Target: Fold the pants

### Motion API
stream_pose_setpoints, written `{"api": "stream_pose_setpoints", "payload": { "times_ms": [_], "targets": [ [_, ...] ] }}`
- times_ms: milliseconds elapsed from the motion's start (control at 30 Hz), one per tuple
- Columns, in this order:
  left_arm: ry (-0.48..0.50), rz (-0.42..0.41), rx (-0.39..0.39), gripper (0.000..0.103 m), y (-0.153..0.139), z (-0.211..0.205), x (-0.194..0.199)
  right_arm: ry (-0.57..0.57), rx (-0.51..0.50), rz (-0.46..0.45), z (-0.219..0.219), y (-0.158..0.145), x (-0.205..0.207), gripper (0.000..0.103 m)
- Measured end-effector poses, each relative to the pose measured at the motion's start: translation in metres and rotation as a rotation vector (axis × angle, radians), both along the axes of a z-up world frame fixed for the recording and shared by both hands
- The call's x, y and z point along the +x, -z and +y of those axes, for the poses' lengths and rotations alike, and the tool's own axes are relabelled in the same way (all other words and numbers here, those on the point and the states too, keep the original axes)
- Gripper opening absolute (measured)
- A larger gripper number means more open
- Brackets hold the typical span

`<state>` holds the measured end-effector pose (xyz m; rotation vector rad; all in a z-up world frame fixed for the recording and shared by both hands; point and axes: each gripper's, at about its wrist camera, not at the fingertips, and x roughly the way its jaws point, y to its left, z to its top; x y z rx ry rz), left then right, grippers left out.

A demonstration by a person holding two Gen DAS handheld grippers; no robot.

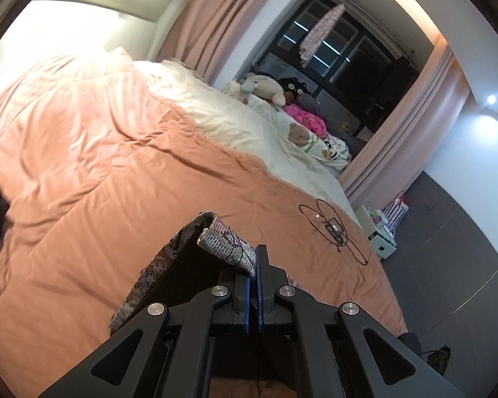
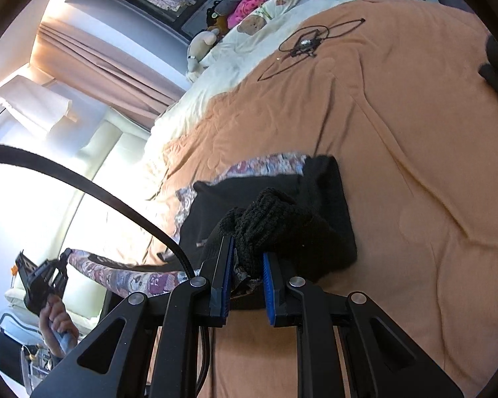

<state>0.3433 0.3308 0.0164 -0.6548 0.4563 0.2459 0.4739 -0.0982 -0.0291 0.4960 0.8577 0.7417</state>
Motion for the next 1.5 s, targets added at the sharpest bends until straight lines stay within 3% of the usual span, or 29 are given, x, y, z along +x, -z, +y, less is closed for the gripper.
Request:
{"api": "stream_pose_setpoints", "payload": {
  "times_ms": [267, 633, 900, 1000, 1100, 1167, 1233, 1300, 1500],
  "targets": [
    [0.032, 0.058, 0.04, 0.003, 0.004, 0.019, 0.091, 0.035, -0.008, 0.002, 0.024, 0.002, 0.047, 0.014],
    [0.063, 0.222, 0.062, 0.003, 0.065, 0.052, 0.218, 0.074, -0.052, 0.039, 0.06, 0.021, 0.101, 0.014],
    [0.079, 0.306, 0.113, 0.003, 0.095, 0.054, 0.285, 0.097, -0.08, 0.023, 0.073, 0.025, 0.116, 0.015],
    [0.068, 0.375, 0.127, 0.008, 0.108, 0.056, 0.302, 0.103, -0.087, 0.015, 0.077, 0.026, 0.118, 0.019],
    [0.058, 0.429, 0.119, 0.043, 0.115, 0.059, 0.304, 0.098, -0.051, 0.024, 0.073, 0.027, 0.117, 0.038],
    [0.054, 0.407, 0.142, 0.066, 0.11, 0.057, 0.294, 0.126, -0.054, -0.018, 0.068, 0.022, 0.111, 0.076],
    [0.046, 0.406, 0.166, 0.073, 0.105, 0.056, 0.28, 0.158, -0.053, -0.072, 0.061, 0.014, 0.102, 0.095],
    [0.05, 0.406, 0.176, 0.073, 0.102, 0.056, 0.268, 0.142, -0.038, -0.086, 0.057, 0.009, 0.094, 0.096],
    [0.038, 0.428, 0.184, 0.073, 0.1, 0.057, 0.218, 0.116, -0.13, -0.077, 0.05, 0.007, 0.063, 0.096]
  ]
}}
